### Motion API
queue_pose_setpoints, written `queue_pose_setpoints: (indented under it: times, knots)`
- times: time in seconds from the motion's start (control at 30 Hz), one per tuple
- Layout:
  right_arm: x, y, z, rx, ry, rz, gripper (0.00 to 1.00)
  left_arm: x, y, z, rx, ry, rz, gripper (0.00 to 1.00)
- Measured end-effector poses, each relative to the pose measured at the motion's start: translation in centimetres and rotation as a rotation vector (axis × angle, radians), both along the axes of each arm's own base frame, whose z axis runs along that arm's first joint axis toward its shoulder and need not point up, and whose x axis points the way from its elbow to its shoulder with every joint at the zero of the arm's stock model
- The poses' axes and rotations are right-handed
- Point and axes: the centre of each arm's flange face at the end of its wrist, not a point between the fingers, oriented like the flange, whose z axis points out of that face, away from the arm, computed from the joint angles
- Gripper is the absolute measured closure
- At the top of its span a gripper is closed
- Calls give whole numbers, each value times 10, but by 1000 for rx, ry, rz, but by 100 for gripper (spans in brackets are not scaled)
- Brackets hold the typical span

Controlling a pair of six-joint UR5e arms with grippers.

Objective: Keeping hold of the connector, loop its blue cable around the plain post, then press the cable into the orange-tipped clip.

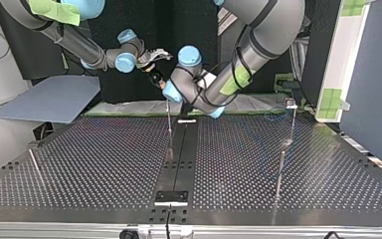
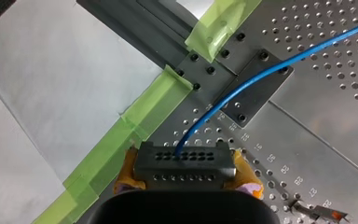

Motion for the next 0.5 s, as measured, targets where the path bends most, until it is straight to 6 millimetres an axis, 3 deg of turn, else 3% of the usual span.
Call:
queue_pose_setpoints:
  times: [0.13, 0.5]
  knots:
    - [1, 1, 0, 1, 0, 3, 100, 6, -2, 0, 1, 20, 1, 0]
    - [3, 0, 0, -22, 4, 5, 100, 31, -2, 25, -3, 38, 25, 0]
